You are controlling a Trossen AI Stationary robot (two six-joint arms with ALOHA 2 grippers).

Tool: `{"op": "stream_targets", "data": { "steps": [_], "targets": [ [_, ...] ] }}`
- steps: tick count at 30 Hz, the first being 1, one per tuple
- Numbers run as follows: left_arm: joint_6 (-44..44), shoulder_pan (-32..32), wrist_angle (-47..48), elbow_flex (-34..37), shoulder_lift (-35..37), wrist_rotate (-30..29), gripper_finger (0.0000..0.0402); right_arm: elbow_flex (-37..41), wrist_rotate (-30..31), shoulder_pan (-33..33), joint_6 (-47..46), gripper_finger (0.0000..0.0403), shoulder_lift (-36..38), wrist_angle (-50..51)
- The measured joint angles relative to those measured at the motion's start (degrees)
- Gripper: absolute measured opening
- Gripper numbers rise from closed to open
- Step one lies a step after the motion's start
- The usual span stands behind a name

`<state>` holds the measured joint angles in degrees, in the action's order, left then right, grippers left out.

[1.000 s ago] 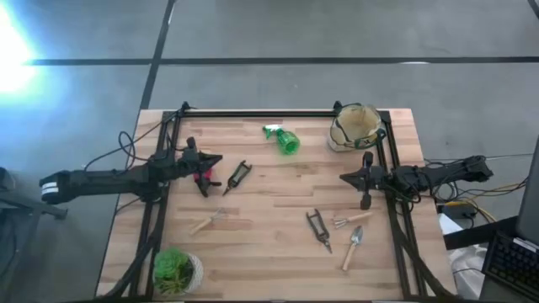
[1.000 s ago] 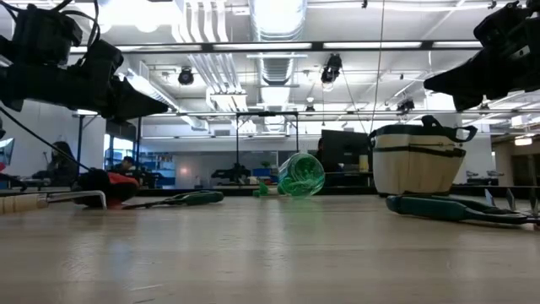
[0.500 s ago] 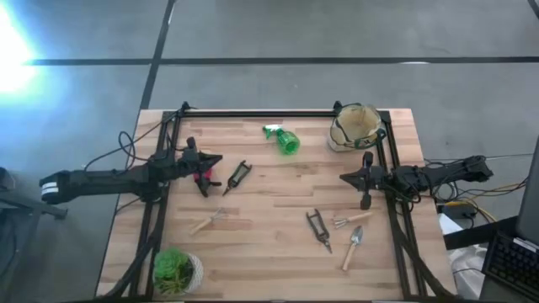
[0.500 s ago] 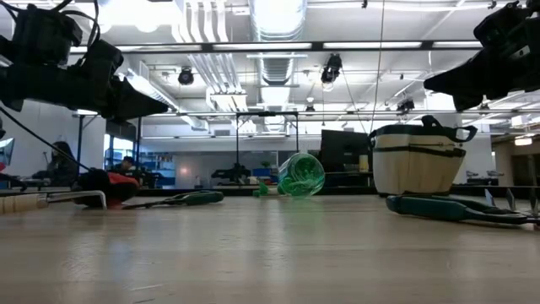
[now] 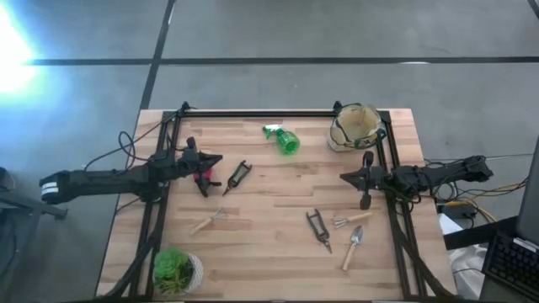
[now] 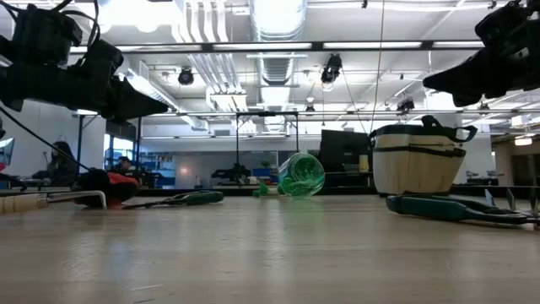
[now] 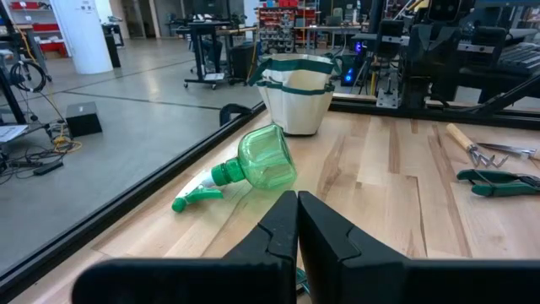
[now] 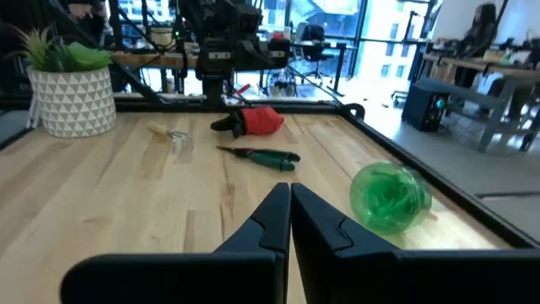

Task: Pick & Place Garden tools in Gardening bag
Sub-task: Put the right shear scissors into the gardening bag

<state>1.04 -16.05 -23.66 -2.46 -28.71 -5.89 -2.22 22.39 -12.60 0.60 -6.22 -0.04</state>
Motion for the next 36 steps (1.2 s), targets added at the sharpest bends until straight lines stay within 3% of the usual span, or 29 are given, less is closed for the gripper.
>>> {"op": "stream_targets", "data": {
  "steps": [8, 12, 14, 20, 27, 32, 36],
  "targets": [
    [0.0, 0.0, 0.0, 0.0, 0.0, 0.0, 0.0014, 0.0, -0.3, 0.0, 0.7, 0.0008, 0.0, -21.4],
    [0.0, 0.0, 0.0, 0.0, 0.0, 0.0, 0.0014, 0.0, -0.9, 0.0, 6.2, 0.0008, 0.0, -34.7],
    [0.0, 0.0, 0.0, 0.0, 0.0, 0.0, 0.0014, -0.8, -1.3, 0.0, 9.4, 0.0008, 0.1, -36.0],
    [0.0, 0.0, 0.1, 0.0, 0.0, 0.0, 0.0014, -12.2, 2.6, 0.0, 10.2, 0.0008, -3.0, -18.8],
    [0.0, 0.0, 0.2, 0.0, 0.0, 0.0, 0.0014, -29.0, 23.6, 0.1, 2.9, 0.0008, -13.8, 9.2],
    [0.0, 0.0, 0.2, 0.0, 0.0, 0.0, 0.0014, -40.1, 24.1, 0.6, -10.6, 0.0008, -21.9, 29.9],
    [0.0, 0.0, 0.2, 0.0, 0.0, 0.0, 0.0014, -46.7, 24.1, 2.6, -15.4, 0.0008, -27.5, 38.1]
  ]
}}
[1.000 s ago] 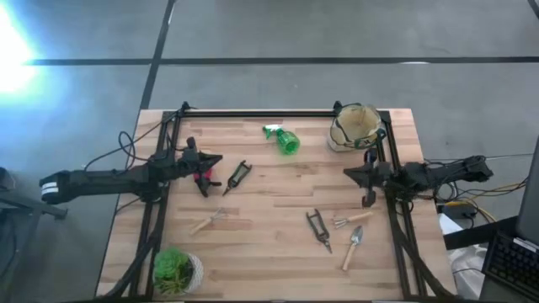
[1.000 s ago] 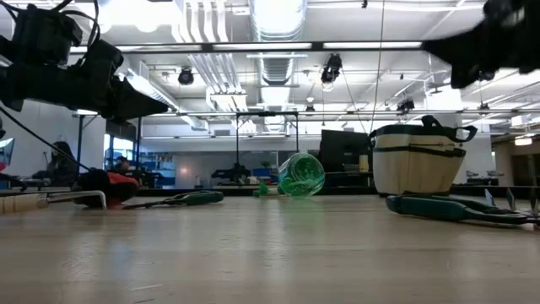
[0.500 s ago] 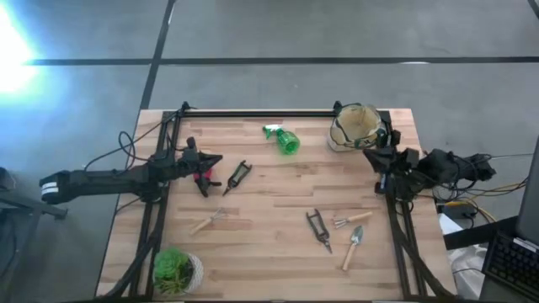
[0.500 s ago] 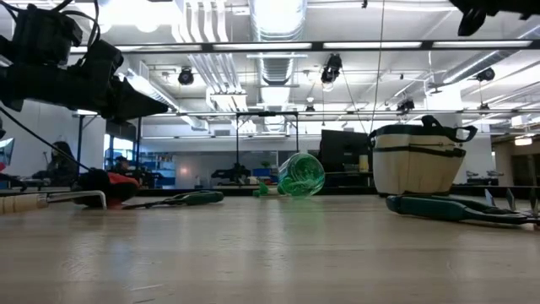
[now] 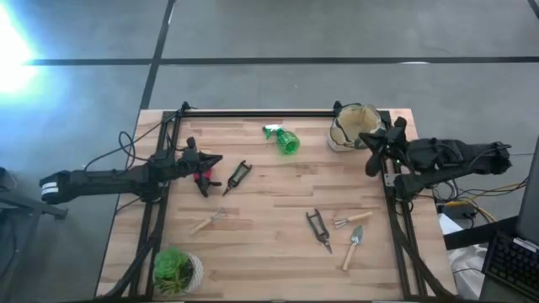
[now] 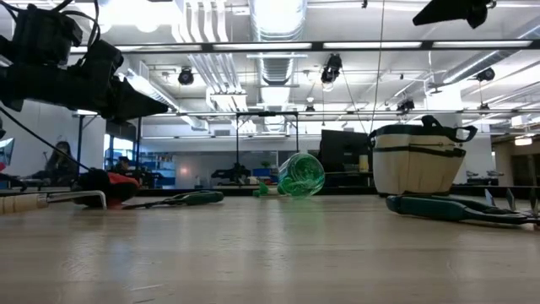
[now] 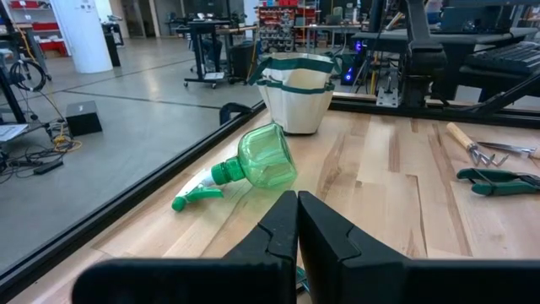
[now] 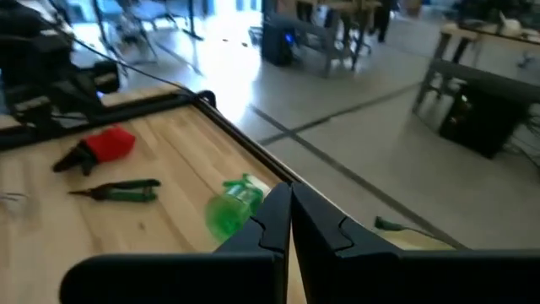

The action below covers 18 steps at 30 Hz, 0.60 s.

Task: Pick & Place Garden tools in Gardening bag
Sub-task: Put the right shear scissors into the gardening bag

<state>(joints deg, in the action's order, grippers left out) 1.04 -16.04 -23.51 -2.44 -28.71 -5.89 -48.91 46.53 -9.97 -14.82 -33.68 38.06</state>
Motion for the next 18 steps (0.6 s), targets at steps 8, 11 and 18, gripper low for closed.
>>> {"op": "stream_targets", "data": {
  "steps": [8, 11, 18],
  "targets": [
    [0.0, 0.0, 0.0, 0.0, 0.0, 0.0, 0.0014, -8.8, -0.6, 9.3, -0.2, 0.0008, -7.7, 6.8],
    [0.0, 0.0, 0.0, 0.0, 0.0, 0.0, 0.0014, -10.2, -6.8, 15.1, 0.9, 0.0008, -9.8, 7.0],
    [0.0, 0.0, 0.0, 0.0, 0.0, 0.0, 0.0014, -8.2, -22.1, 28.2, 5.4, 0.0008, -15.8, 6.0]
  ]
}}
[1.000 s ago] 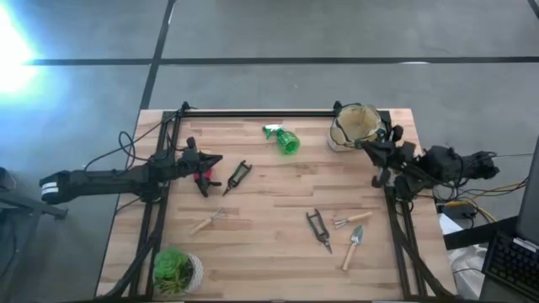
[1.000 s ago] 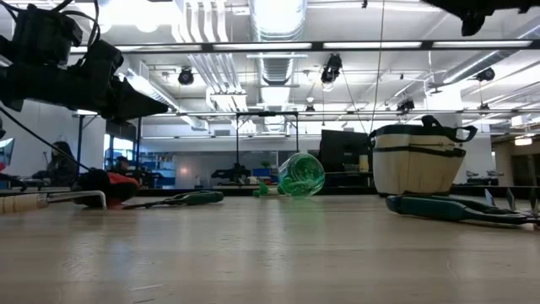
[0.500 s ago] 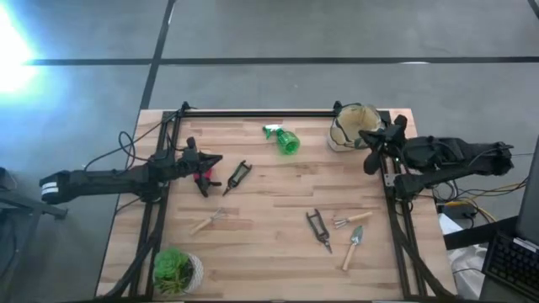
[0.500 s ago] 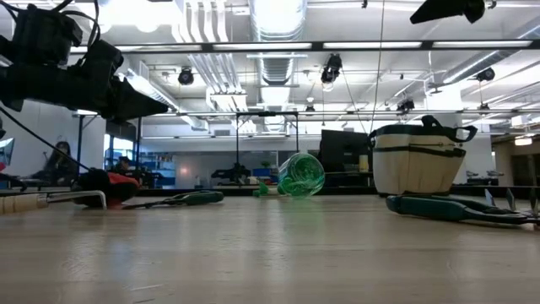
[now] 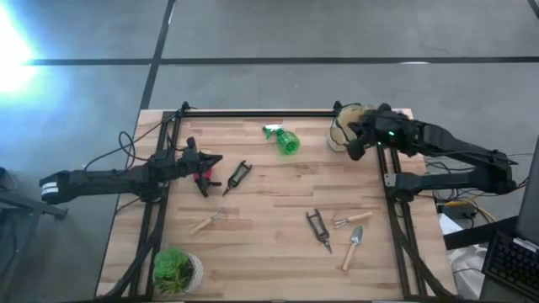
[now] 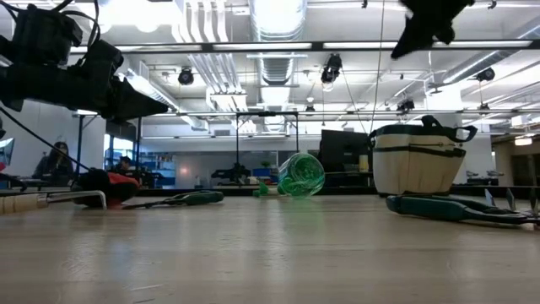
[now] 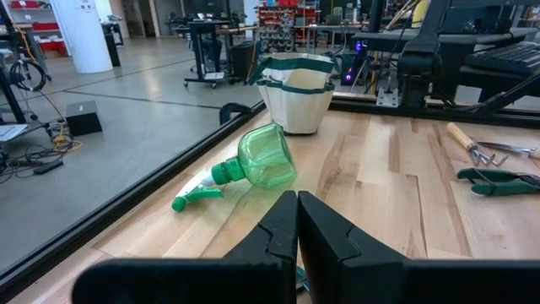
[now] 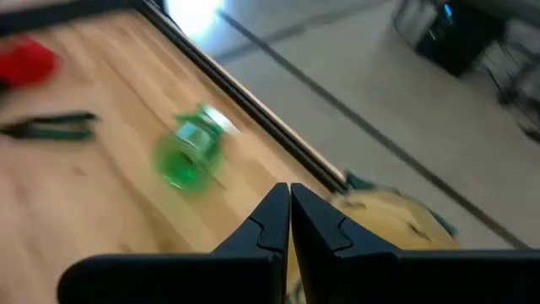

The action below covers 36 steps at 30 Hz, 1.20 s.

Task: Pick & Place Garden tools in Gardening bag
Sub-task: Put the right shear scissors into the gardening bag

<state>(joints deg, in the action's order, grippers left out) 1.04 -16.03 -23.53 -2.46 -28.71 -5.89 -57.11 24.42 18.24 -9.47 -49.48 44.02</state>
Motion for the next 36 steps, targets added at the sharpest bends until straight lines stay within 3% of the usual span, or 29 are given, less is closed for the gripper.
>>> {"op": "stream_targets", "data": {
  "steps": [6, 20, 27, 36],
  "targets": [
    [0.0, 0.0, 0.0, 0.0, 0.0, 0.0, 0.0014, 2.9, -0.7, 3.5, -1.0, 0.0008, -4.9, -2.8],
    [0.0, 0.0, 0.0, 0.0, 0.0, 0.0, 0.0014, 14.1, -2.0, -2.8, 1.9, 0.0008, -7.5, -26.2],
    [0.0, 0.0, 0.0, 0.0, 0.0, 0.0, 0.0014, 15.2, -1.1, -3.4, 0.3, 0.0008, -4.9, -24.4],
    [0.0, 0.0, 0.0, 0.0, 0.0, 0.0, 0.0014, 14.8, 0.8, -3.4, -15.1, 0.0008, -1.2, -11.3]
  ]
}}
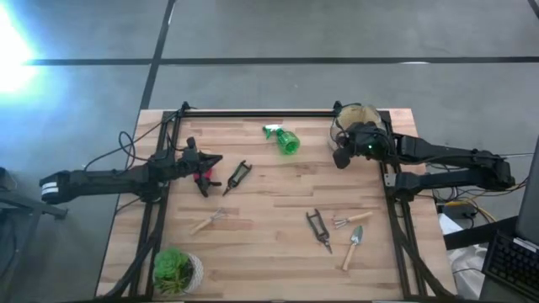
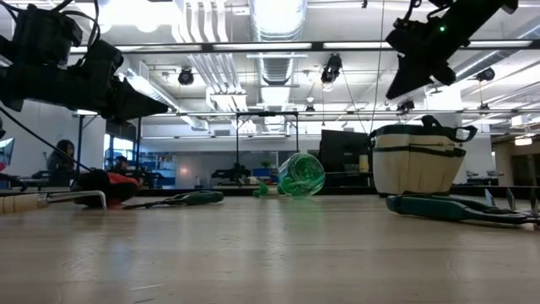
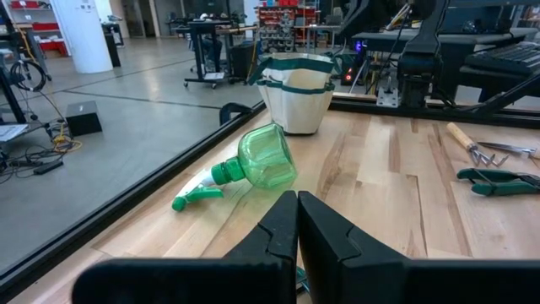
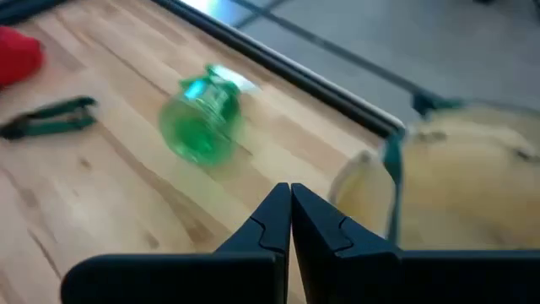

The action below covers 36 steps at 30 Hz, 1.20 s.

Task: Pick & Place Garden tools in Gardening bag
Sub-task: Put the right shear scissors into the gardening bag

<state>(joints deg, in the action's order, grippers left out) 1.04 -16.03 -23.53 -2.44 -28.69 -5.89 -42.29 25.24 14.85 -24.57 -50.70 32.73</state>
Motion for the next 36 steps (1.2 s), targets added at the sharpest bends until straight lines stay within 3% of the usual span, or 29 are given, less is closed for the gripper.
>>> {"op": "stream_targets", "data": {
  "steps": [12, 18, 36],
  "targets": [
    [0.0, 0.0, 0.0, 0.0, 0.0, 0.0, 0.0014, -0.5, 2.2, 0.0, -3.8, 0.0008, -0.2, 1.4],
    [0.0, 0.0, 0.0, 0.0, 0.0, 0.0, 0.0014, -0.5, 7.8, 0.5, -3.8, 0.0008, -0.4, 1.4],
    [0.0, 0.0, 0.0, 0.0, 0.0, 0.0, 0.0014, -3.9, 7.5, 7.8, -0.6, 0.0008, -9.5, 1.4]
  ]
}}
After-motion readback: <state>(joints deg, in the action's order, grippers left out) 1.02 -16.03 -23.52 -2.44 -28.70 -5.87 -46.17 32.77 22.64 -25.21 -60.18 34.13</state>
